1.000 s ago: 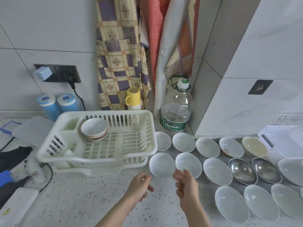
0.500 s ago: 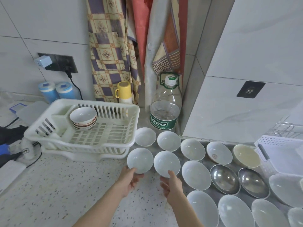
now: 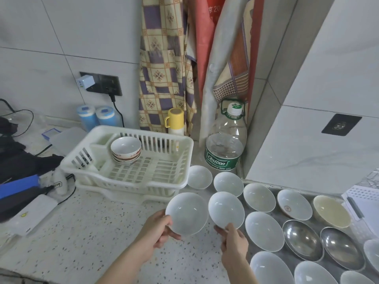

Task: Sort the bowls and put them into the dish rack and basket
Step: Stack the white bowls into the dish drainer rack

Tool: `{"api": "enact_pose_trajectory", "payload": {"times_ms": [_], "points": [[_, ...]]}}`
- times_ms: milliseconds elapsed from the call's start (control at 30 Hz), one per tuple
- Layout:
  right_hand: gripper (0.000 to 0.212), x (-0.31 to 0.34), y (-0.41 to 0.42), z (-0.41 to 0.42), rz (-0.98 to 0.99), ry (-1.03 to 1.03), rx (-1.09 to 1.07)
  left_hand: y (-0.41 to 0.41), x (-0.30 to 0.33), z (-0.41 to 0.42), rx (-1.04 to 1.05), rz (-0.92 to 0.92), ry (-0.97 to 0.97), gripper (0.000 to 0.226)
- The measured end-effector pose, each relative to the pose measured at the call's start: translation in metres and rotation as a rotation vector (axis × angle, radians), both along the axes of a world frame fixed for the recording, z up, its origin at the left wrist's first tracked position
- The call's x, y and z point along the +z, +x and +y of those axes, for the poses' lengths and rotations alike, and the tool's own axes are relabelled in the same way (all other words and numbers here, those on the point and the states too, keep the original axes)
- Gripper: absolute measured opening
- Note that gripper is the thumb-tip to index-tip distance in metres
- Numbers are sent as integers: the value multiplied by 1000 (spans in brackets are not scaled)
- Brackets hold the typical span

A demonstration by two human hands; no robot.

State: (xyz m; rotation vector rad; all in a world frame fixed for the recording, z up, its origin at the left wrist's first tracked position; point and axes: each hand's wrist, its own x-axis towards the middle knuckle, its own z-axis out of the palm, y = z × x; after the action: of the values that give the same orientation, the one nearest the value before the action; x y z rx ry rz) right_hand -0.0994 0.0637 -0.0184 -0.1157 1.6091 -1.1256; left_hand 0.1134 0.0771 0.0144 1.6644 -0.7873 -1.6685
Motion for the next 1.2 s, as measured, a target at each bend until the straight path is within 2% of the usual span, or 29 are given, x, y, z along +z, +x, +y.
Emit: {"api": "enact_pose_trajectory", "payload": {"times_ms": [233,367,500,767,933,1033,1200], "points": [[14,72,49,-19,78,-281,-24,64,44,-18,114,69,-159,39],[13,98,82,-42,158,-415,63,111,49,-33,198,44,-195,34],[11,102,123,-73,306,-463,196,159,51,-47,248,22,-231,32],[20,76,182,-134,558,-283,444,220,50,-91,277,-24,-325,33],[24,57,196,-169,470,-111,517,231,44,-125,273,7,-339,39],[25,46,202,-186,482,-24,567,230,39,-145,266,58,-332,41],[34,26,215,-202,453,39,605,221,29,-170,239,151,-313,37]]}}
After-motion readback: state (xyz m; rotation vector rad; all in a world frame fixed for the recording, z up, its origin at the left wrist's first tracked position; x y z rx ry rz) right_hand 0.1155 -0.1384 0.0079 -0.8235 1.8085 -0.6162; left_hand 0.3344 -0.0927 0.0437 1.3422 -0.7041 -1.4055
